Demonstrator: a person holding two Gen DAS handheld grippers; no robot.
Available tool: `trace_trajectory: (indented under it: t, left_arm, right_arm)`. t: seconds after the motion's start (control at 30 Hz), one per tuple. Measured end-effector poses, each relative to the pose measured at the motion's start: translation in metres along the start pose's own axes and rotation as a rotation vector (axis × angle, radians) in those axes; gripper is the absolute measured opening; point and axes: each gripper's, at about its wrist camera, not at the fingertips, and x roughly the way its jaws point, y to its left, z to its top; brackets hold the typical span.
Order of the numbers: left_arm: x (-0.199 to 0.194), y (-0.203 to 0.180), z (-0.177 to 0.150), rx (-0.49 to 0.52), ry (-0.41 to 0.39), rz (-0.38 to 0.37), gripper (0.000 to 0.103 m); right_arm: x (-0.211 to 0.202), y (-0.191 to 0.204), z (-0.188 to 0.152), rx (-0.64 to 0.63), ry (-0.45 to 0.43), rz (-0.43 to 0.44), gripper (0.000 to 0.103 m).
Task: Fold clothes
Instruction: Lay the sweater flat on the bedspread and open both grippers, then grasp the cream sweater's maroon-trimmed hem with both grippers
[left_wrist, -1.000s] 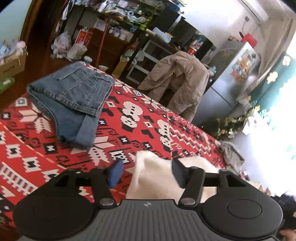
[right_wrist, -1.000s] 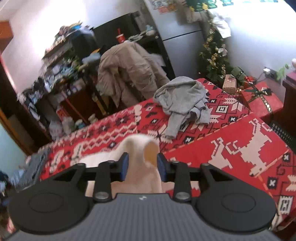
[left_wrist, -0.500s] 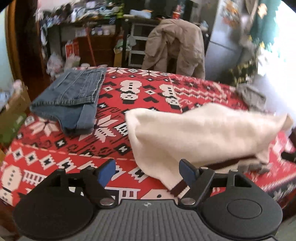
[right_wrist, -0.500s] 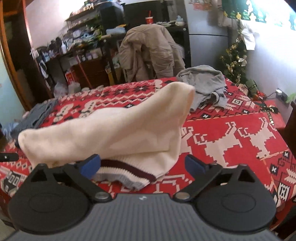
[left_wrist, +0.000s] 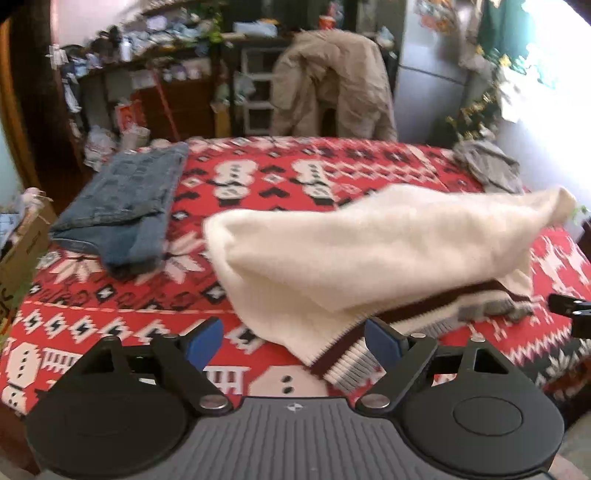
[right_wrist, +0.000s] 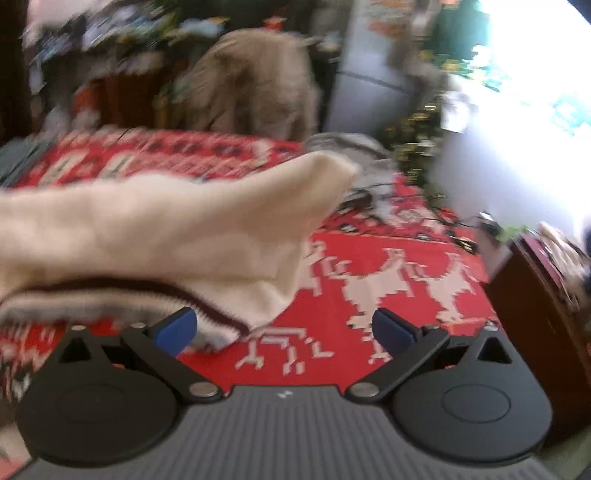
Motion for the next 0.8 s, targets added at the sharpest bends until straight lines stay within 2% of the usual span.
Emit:
trace_trajectory:
  t: [0.07,0.17,0.27,0.33,0.47,0.6,0.67,0.8]
  left_arm:
    - [0.001,-0.003,0.0,-0.002,-0.022,0.004,0.084]
    - [0.005,-0.01,0.001,0.01,-0.036,0.07,0.084]
    - [0.011,-0.014,0.005,0.053,-0.007,0.071,0.085]
    - [0.016,-0.016,0.006,0.066,0.03,0.068,0.091]
    - [0.025,-0.018,0.007,0.046,0.113,0.037,0.093]
    - [0.023,-0.019,0.007,0.043,0.12,0.075,0.095]
    - [0.024,-0.018,0.009,0.039,0.137,0.095,0.095]
    - [0.028,-0.011,0.014,0.017,0.174,0.042,0.095]
  right_arm:
    - [-0.002,-0.001,-0.002,0.025,-0.005,0.014,0.102]
    - [-0.003,-0.005,-0.003,0.06,-0.001,0.027,0.102]
    - [0.003,-0.007,0.001,0.069,0.066,0.042,0.102]
    - [0.009,-0.01,0.001,0.087,0.097,0.052,0.102]
    - [0.009,-0.013,-0.003,0.089,0.07,0.03,0.102]
    - [0.003,-0.01,-0.009,0.054,0.035,0.024,0.102]
    - [0.003,-0.007,-0.009,0.025,0.044,0.016,0.102]
    - [0.006,-0.008,-0.004,0.066,0.072,0.049,0.102]
